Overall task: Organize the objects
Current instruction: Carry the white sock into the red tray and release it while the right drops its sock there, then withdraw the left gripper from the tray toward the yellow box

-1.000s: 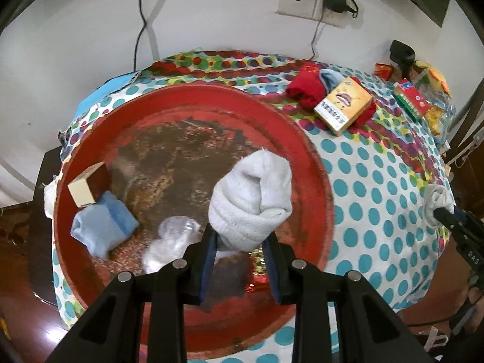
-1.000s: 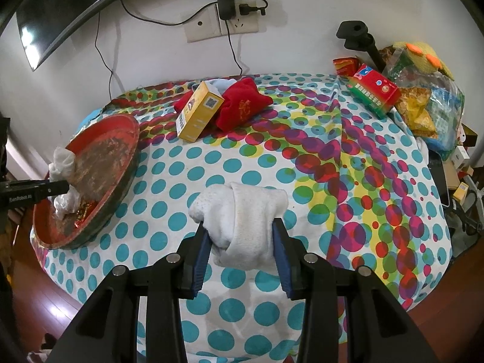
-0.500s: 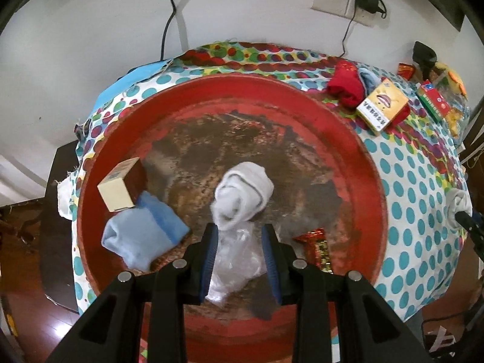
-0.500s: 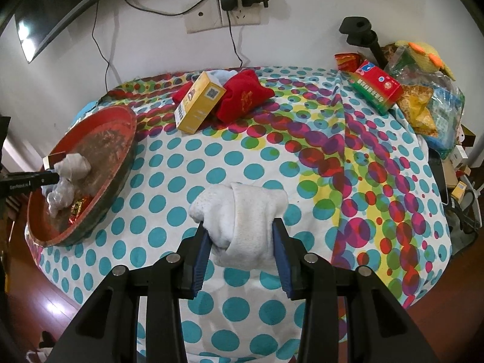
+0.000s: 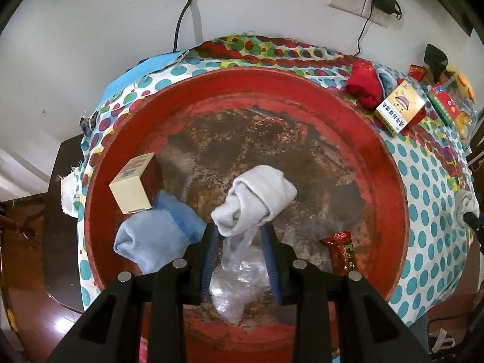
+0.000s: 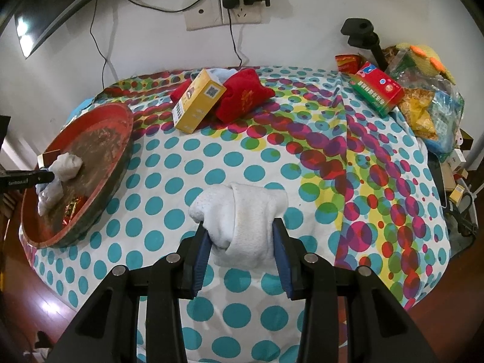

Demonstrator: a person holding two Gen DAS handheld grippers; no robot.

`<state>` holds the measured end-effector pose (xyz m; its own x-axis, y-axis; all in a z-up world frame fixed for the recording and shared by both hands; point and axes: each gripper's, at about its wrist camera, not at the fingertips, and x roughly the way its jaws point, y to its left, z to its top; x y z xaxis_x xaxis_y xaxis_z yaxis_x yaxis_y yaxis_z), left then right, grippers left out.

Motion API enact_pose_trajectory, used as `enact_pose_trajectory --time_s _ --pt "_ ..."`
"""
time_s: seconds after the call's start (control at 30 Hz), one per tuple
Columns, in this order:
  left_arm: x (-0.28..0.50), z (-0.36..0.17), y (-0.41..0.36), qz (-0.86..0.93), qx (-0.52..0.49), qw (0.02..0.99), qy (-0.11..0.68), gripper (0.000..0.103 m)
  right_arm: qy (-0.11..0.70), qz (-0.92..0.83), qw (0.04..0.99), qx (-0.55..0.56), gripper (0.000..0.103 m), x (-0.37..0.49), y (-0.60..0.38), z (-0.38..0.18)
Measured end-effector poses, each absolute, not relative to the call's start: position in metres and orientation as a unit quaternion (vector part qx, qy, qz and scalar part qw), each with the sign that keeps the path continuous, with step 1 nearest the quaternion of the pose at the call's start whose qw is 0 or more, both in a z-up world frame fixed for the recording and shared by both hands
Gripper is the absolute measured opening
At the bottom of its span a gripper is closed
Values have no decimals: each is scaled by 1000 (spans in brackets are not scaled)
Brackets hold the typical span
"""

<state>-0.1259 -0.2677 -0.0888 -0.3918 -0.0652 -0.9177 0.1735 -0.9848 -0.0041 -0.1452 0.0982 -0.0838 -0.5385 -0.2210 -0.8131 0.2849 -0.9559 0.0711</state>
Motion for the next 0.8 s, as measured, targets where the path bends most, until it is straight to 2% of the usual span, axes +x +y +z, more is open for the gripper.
enact_pose_trajectory --time_s 0.3,0.8 --pt "-120 -69 -262 -849 523 52 49 31 39 -878 138 456 37 -151 100 -86" --pt "-101 -68 -276 -839 539 65 46 31 48 -875 175 448 37 -155 65 -75"
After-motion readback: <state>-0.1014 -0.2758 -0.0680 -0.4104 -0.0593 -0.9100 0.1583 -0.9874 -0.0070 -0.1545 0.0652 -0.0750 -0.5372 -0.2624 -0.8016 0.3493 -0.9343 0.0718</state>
